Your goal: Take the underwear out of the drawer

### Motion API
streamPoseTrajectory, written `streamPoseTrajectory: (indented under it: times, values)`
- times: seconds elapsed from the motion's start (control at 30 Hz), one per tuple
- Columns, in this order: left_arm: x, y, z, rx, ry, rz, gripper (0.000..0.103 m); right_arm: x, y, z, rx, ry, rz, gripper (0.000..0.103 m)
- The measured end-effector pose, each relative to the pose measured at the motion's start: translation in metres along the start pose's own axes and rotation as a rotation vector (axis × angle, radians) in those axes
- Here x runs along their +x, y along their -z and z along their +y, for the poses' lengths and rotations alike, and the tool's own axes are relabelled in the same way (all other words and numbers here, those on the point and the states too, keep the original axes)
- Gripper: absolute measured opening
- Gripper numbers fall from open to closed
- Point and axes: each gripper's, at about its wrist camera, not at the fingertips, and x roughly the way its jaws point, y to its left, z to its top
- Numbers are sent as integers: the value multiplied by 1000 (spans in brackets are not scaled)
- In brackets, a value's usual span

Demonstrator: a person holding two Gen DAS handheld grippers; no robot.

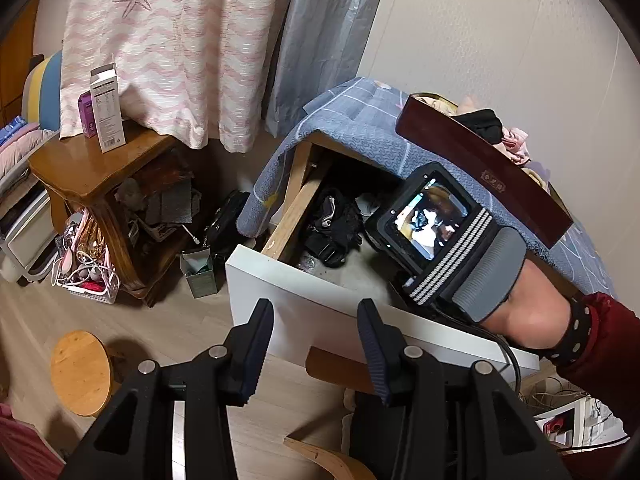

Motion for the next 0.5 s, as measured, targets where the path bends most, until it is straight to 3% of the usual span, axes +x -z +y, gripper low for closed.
streamPoseTrajectory:
  times: [0.17,0.37,0.5]
  values:
    - [0,0,-1,-2,1,-3,44,-16,14,2,1,-80,9,21]
    - [1,0,-5,6,0,-3,44,-38,32,3,-23,-96,-18,21]
    - [0,1,-6,9,0,-2,44,-76,47,1,-53,-25,-73,20]
